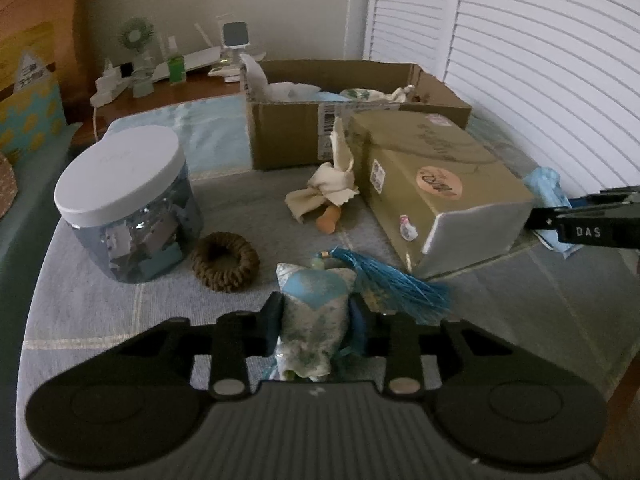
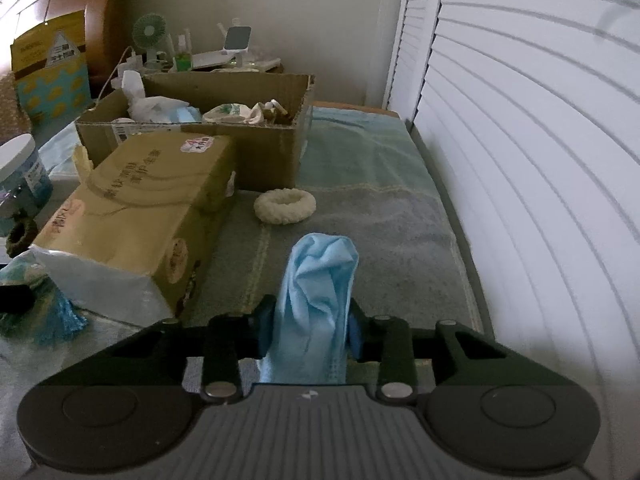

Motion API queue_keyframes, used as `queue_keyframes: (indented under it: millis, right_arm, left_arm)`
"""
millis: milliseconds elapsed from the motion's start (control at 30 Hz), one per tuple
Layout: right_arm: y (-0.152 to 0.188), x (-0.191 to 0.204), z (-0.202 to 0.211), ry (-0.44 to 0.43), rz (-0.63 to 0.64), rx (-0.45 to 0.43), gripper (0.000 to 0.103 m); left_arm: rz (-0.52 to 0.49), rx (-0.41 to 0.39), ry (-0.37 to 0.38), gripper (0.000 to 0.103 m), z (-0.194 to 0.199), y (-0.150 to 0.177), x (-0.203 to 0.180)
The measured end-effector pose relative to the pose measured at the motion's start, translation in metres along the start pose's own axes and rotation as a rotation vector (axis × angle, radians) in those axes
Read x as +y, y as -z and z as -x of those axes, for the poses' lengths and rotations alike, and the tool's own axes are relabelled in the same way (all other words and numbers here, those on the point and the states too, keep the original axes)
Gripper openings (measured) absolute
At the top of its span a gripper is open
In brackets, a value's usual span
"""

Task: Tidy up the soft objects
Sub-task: 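Carry the blue mask into the cardboard box with the right tool while the left tool holds the pouch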

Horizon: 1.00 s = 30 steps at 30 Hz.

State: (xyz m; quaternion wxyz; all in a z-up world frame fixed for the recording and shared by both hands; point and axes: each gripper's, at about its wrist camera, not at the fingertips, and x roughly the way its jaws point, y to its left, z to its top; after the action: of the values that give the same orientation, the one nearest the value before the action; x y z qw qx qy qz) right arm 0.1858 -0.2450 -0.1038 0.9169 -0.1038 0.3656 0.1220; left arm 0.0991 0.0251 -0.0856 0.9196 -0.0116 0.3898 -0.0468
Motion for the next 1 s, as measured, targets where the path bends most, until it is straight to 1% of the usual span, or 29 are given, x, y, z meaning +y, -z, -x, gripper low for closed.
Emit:
queue_keyframes:
  millis: [100, 200, 333, 567, 667, 800, 1000]
  right_arm:
    - [0.001, 0.0, 0.007, 0.002, 0.004, -0.004, 0.04]
    - [0.001, 0.001, 0.017, -0.002, 0.004, -0.009, 0.04]
    - [-0.001, 0.002, 0.029, 0.012, 0.024, -0.016, 0.04]
    - [-0.009, 0.003, 0.054, 0.015, 0.038, -0.044, 0.04]
    - [-0.016, 0.003, 0.065, -0.001, 0.043, -0.06, 0.04]
    - [-0.034, 0.007, 0.075, -0.023, 0.071, -0.091, 0.04]
    - [-0.082, 0.012, 0.075, -0.08, 0.101, -0.144, 0.04]
  left_arm:
    - [-0.015, 0.004, 0.035, 0.032, 0.004, -0.002, 0.001]
    - [-0.052, -0.007, 0.049, 0.031, 0.012, -0.004, 0.002]
    - [-0.068, -0.013, 0.087, 0.031, 0.025, -0.008, 0.006]
    - [-0.113, -0.038, 0.127, 0.031, 0.049, -0.014, 0.012]
    - [-0.124, -0.059, 0.137, 0.031, 0.058, -0.016, 0.014]
    - [-0.13, -0.091, 0.147, 0.031, 0.071, -0.019, 0.017]
    - [-0.12, -0.122, 0.157, 0.031, 0.078, -0.025, 0.022]
